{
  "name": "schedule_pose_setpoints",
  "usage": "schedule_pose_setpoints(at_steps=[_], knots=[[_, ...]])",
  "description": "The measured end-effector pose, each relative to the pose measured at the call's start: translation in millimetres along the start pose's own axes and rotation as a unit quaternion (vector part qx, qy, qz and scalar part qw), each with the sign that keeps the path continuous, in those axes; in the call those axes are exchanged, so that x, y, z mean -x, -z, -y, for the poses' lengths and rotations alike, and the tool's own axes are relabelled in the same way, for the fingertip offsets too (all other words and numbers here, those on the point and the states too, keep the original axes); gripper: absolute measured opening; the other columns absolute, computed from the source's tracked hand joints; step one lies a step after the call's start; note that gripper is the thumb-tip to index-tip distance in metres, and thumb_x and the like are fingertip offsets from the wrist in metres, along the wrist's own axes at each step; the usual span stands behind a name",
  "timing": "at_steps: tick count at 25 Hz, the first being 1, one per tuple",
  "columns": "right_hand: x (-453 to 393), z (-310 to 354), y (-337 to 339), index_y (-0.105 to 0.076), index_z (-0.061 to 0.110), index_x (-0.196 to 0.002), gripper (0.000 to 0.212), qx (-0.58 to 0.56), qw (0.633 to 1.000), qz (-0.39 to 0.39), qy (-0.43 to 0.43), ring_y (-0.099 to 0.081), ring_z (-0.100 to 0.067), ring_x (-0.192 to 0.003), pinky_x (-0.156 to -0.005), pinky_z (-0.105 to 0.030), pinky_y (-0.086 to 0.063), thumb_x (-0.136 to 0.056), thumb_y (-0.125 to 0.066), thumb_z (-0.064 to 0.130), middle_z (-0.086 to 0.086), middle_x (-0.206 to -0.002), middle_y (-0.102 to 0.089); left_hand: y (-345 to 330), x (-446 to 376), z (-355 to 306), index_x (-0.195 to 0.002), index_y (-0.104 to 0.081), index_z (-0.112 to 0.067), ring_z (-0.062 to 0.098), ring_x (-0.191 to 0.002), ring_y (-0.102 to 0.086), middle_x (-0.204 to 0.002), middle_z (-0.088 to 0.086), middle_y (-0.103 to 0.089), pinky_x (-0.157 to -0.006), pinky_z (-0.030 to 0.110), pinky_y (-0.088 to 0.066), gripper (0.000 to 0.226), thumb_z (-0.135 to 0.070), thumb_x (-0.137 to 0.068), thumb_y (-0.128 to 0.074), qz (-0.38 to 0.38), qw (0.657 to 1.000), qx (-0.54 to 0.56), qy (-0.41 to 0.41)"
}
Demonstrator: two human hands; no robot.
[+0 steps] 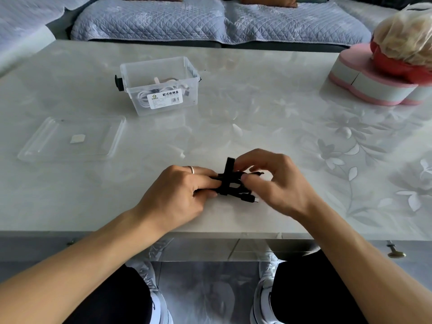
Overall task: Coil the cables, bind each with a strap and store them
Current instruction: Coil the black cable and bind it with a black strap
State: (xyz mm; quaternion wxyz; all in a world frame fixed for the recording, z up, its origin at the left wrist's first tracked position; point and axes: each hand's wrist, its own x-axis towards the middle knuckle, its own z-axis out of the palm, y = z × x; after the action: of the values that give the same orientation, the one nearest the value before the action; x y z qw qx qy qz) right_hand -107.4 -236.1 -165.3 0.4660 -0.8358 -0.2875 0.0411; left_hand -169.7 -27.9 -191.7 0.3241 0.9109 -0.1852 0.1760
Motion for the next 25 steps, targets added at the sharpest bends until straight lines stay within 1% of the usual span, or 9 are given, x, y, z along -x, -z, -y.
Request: schedule_pose_setpoints(at_steps=[2,3,7,11,14,17,19,22,25], knots=[[-4.0,-4.4,4.7,-0.073,0.022,-0.093,0.021,-0.004,0.998,-0.035,-0.045,-0.064,-0.003,-0.088,-0.078,-0.020,-0.050,-0.080,-0.059,0.013,0.014,-0.094,-0.071,-0.6,1.3,0.1,-0.102,-0.078,-0.019,0.013,-0.094,-0.072,-0.107,-0.002,-0.075,-0.083,0.025,-0.055,0.030,-0.005,-0.075,-0.073,-0.002,1.000,-0.011,-0.011],[-5.7,-6.5,5.7,-0.073,0.023,-0.096,0.020,0.008,0.997,-0.033,-0.063,-0.063,-0.001,-0.086,-0.075,-0.019,-0.050,-0.083,-0.062,0.014,0.015,-0.094,-0.071,-1.0,1.8,0.0,-0.102,-0.078,-0.018,0.013,-0.094,-0.072,-0.108,-0.002,-0.075,-0.082,0.026,-0.056,0.029,-0.006,-0.077,-0.072,0.000,1.000,-0.015,-0.017],[-12.1,-7.2,-3.9,-0.071,0.030,-0.108,0.026,0.081,0.992,0.018,-0.094,-0.057,0.000,-0.080,-0.066,-0.014,-0.042,-0.083,-0.071,0.037,0.016,-0.096,-0.066,-0.9,3.9,-1.5,-0.101,-0.079,-0.017,0.014,-0.093,-0.071,-0.109,-0.004,-0.074,-0.076,0.028,-0.057,0.025,-0.008,-0.080,-0.069,0.013,0.999,-0.032,-0.022],[-18.0,-2.3,-8.7,-0.070,0.031,-0.106,0.026,0.137,0.984,0.053,-0.102,-0.051,0.000,-0.081,-0.062,-0.013,-0.038,-0.081,-0.073,0.041,0.010,-0.099,-0.057,0.1,7.1,-5.0,-0.101,-0.079,-0.019,0.010,-0.098,-0.070,-0.115,-0.005,-0.072,-0.081,0.027,-0.056,0.019,-0.020,-0.085,-0.069,0.021,0.999,-0.021,-0.013],[-18.0,-0.6,-9.6,-0.069,0.029,-0.099,0.020,0.137,0.984,0.063,-0.095,-0.051,-0.003,-0.082,-0.064,-0.015,-0.040,-0.081,-0.073,0.038,0.008,-0.097,-0.055,-3.3,6.8,-5.9,-0.095,-0.080,-0.020,0.010,-0.094,-0.070,-0.111,-0.005,-0.073,-0.077,0.028,-0.057,0.015,-0.026,-0.083,-0.073,0.000,1.000,-0.009,0.002],[-21.1,4.1,-5.2,-0.067,0.029,-0.096,0.015,0.132,0.981,0.094,-0.104,-0.053,-0.006,-0.086,-0.066,-0.017,-0.043,-0.081,-0.070,0.033,0.010,-0.096,-0.054,-6.7,4.2,-7.4,-0.088,-0.081,-0.018,0.006,-0.087,-0.069,-0.100,-0.007,-0.075,-0.074,0.028,-0.055,0.011,-0.021,-0.077,-0.079,-0.027,0.998,0.034,0.041],[-23.1,8.5,0.4,-0.065,0.029,-0.096,0.014,0.131,0.976,0.134,-0.113,-0.056,-0.005,-0.085,-0.067,-0.020,-0.046,-0.081,-0.065,0.029,0.014,-0.094,-0.055,-8.9,4.3,-7.7,-0.089,-0.081,-0.015,0.009,-0.083,-0.068,-0.095,-0.006,-0.074,-0.071,0.029,-0.053,0.012,-0.017,-0.077,-0.081,-0.027,0.998,0.044,0.046],[-24.2,14.0,4.7,-0.063,0.027,-0.095,0.015,0.121,0.970,0.171,-0.125,-0.057,-0.006,-0.081,-0.069,-0.026,-0.049,-0.081,-0.060,0.023,0.014,-0.088,-0.060,-11.7,9.0,-9.3,-0.088,-0.079,-0.010,0.015,-0.083,-0.067,-0.097,-0.001,-0.070,-0.071,0.029,-0.052,0.010,-0.015,-0.080,-0.077,-0.030,0.999,0.027,0.025],[-24.3,17.0,7.7,-0.070,0.023,-0.086,0.024,0.053,0.979,0.134,-0.143,-0.059,-0.007,-0.073,-0.065,-0.023,-0.044,-0.083,-0.050,0.010,0.009,-0.080,-0.067,-13.4,13.7,-12.3,-0.090,-0.076,-0.004,0.022,-0.087,-0.065,-0.101,0.004,-0.067,-0.075,0.028,-0.051,0.012,-0.013,-0.087,-0.070,-0.026,0.999,-0.025,-0.021]])
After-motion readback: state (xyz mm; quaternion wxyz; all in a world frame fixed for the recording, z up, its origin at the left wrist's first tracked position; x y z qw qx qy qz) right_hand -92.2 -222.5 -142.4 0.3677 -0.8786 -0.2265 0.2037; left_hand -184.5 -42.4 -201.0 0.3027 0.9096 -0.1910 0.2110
